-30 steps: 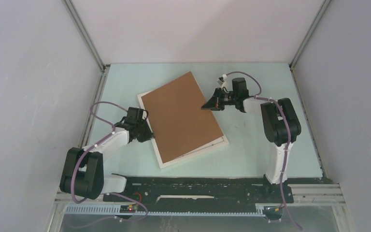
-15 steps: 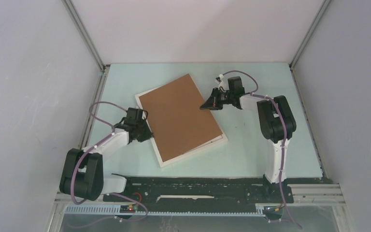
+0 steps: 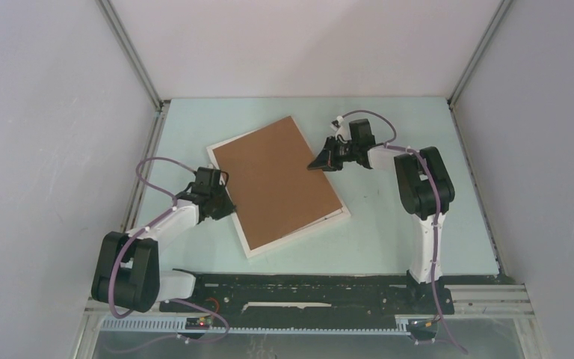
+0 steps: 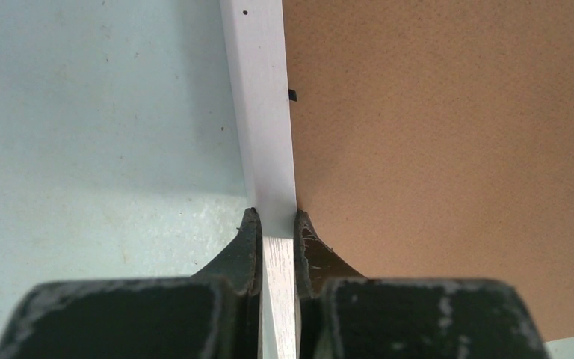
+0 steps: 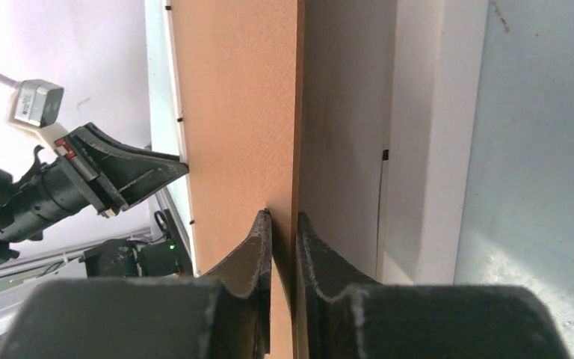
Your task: Put the photo into the frame
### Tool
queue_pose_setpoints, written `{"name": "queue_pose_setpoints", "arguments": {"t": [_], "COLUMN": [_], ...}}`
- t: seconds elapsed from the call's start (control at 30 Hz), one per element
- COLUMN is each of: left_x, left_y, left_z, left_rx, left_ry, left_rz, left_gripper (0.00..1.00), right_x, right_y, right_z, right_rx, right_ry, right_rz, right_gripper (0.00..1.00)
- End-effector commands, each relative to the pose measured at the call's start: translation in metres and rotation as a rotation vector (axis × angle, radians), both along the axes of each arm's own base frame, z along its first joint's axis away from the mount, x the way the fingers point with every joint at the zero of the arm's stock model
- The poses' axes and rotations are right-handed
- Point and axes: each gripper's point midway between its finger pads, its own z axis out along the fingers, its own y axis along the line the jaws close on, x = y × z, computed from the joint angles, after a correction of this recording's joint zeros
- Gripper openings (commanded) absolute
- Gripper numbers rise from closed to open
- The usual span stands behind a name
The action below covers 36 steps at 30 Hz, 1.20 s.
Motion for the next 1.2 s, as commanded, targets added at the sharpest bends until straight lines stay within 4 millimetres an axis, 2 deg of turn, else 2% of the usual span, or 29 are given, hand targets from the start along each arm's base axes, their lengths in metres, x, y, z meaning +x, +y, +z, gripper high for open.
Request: {"name": "queue_pose_setpoints", "arguments": {"t": [0.0,0.07,0.1,0.13,0.2,0.27,0.4,0.47,0.6,0.73,0.8,0.97,1.07,1.1,1.17], "left_x": [-0.011,-0.011,-0.010,-0.009,-0.008,-0.007,-0.006,-0.003,0.004,0.019,0.028,0.045,0.048,0.048,0.047], "left_y": [0.003,0.002,0.002,0.001,-0.001,-0.003,-0.003,-0.005,-0.017,-0.031,-0.038,-0.054,-0.053,-0.050,-0.045], "left_z": [-0.009,-0.009,-0.008,-0.007,-0.005,-0.004,-0.002,0.005,0.014,0.023,0.028,0.039,0.041,0.042,0.047], "left_rx": [0.041,0.041,0.042,0.041,0.033,0.031,0.045,0.069,0.058,0.039,0.031,0.034,0.064,0.082,0.108], "left_ry": [0.016,0.015,0.012,0.008,-0.003,-0.007,-0.025,-0.054,-0.085,-0.116,-0.122,-0.134,-0.111,-0.099,-0.092], "left_rz": [-0.045,-0.046,-0.046,-0.047,-0.053,-0.059,-0.073,-0.094,-0.130,-0.162,-0.177,-0.219,-0.234,-0.237,-0.239], "left_gripper": [0.00,0.00,0.00,0.00,0.00,0.00,0.00,0.00,0.00,0.00,0.00,0.00,0.01,0.04,0.24], "right_x": [0.038,0.039,0.039,0.039,0.032,0.027,0.017,0.012,-0.004,-0.025,-0.040,-0.049,-0.047,-0.045,-0.043], "right_y": [-0.019,-0.019,-0.015,-0.011,-0.002,0.006,0.006,0.004,-0.008,-0.030,-0.044,-0.085,-0.094,-0.095,-0.093], "right_z": [-0.007,-0.008,-0.007,-0.004,0.005,0.023,0.051,0.055,0.054,0.053,0.045,0.036,0.040,0.041,0.042], "right_rx": [-0.157,-0.188,-0.179,-0.161,-0.104,-0.014,0.113,0.111,0.067,0.062,0.078,0.131,0.161,0.161,0.160], "right_ry": [-0.124,-0.123,-0.130,-0.139,-0.172,-0.246,-0.354,-0.359,-0.296,-0.287,-0.257,-0.219,-0.239,-0.249,-0.258], "right_rz": [-0.114,-0.095,-0.078,-0.060,-0.011,0.028,0.057,0.057,0.002,-0.100,-0.157,-0.319,-0.334,-0.327,-0.308], "right_gripper": [0.17,0.13,0.04,0.00,0.00,0.00,0.00,0.00,0.00,0.00,0.00,0.00,0.00,0.00,0.00]}}
